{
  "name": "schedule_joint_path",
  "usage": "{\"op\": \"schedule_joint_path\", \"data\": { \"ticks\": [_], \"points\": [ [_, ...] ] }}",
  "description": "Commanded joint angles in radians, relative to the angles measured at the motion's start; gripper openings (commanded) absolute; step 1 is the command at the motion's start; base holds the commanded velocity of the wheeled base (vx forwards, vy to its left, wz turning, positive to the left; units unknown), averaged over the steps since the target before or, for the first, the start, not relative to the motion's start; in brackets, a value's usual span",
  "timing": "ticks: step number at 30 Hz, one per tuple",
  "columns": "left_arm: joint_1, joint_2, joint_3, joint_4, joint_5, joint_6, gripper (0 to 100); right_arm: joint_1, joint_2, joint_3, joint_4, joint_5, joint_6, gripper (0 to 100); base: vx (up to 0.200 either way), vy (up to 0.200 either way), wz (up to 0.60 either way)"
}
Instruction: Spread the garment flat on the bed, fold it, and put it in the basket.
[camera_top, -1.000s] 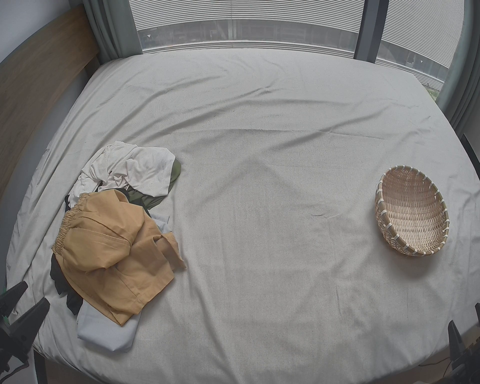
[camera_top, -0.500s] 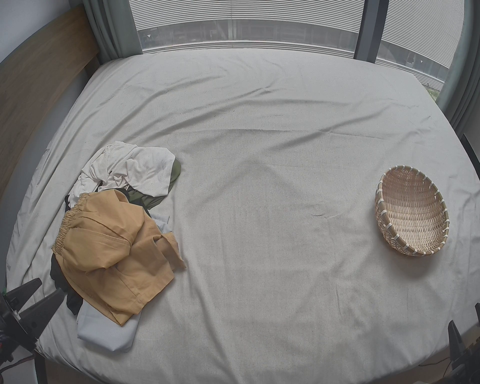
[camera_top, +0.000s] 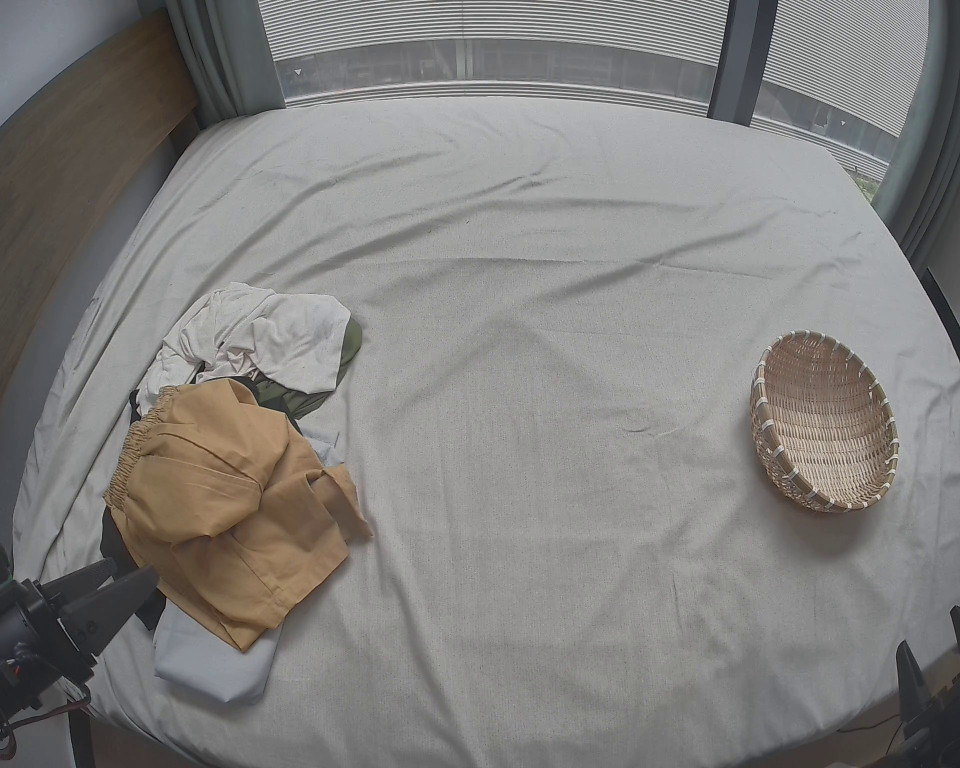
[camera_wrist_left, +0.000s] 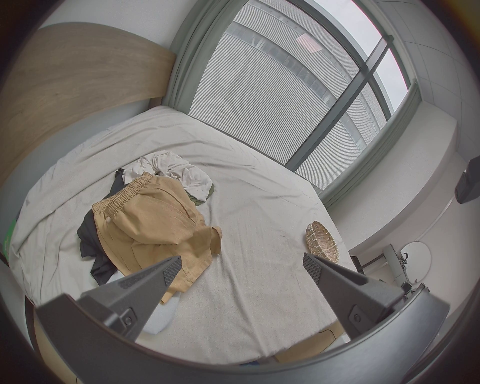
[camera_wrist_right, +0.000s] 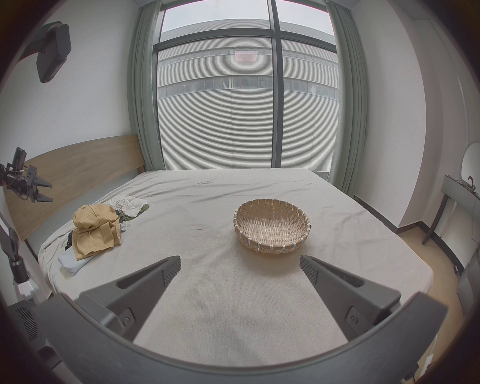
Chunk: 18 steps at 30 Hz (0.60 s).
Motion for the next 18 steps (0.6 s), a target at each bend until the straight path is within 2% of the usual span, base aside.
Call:
{"op": "schedule_joint_path", "data": {
  "ticks": [1, 12, 18],
  "points": [
    [0.004, 0.080, 0.028, -0.040, -0.016, -0.021, 100, 0.000, -0.015, 0.016, 0.000, 0.000, 0.000, 100, 0.000, 0.000, 0.00],
    [0.006, 0.281, 0.114, -0.214, -0.027, -0.031, 100, 0.000, -0.015, 0.016, 0.000, 0.000, 0.000, 100, 0.000, 0.000, 0.00],
    [0.010, 0.384, 0.128, -0.255, -0.047, -0.047, 100, 0.000, -0.015, 0.016, 0.000, 0.000, 0.000, 100, 0.000, 0.000, 0.00]
  ]
}}
